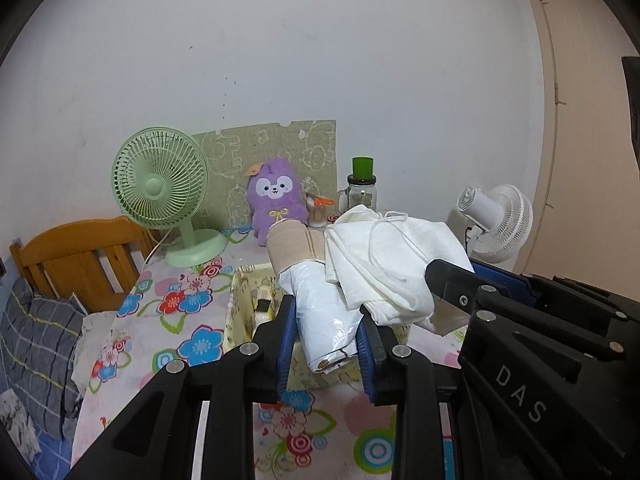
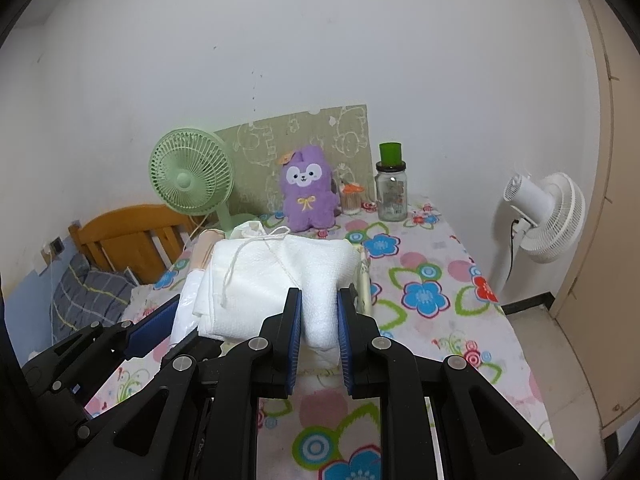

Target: Organize soft objects

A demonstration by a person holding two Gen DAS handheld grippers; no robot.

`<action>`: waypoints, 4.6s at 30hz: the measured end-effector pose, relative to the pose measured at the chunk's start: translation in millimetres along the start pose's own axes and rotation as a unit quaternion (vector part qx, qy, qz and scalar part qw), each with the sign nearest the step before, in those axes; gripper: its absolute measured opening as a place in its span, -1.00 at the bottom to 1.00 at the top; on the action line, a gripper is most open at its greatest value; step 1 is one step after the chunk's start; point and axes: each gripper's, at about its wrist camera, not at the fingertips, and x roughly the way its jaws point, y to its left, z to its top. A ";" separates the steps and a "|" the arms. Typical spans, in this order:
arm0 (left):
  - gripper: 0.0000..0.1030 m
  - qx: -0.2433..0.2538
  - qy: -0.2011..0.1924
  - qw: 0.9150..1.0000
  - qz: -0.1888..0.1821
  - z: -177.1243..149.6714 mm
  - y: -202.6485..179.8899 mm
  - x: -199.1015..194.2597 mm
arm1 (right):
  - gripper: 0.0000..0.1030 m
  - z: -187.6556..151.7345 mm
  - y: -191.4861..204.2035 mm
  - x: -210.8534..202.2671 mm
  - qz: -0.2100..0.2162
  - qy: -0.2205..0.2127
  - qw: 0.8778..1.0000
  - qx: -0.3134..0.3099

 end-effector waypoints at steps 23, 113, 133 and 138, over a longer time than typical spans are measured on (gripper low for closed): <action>-0.46 -0.010 0.048 0.999 -0.008 17.6 26.0 99.2 | -0.62 33.8 -5.6 100.2 0.001 0.034 0.999 0.000; 0.99 -0.047 -0.007 0.997 0.054 -8.7 42.9 -29.8 | 0.99 -6.3 -26.5 -26.4 -0.049 -0.017 0.999 0.005; 0.99 -0.055 -0.036 0.997 0.038 -11.7 33.5 -74.3 | 0.99 -17.3 -23.3 -74.8 -0.056 -0.057 0.997 -0.002; 0.99 -0.055 -0.036 0.997 0.036 -11.8 31.8 -75.6 | 0.99 -17.7 -20.3 -75.2 -0.053 -0.058 0.997 -0.006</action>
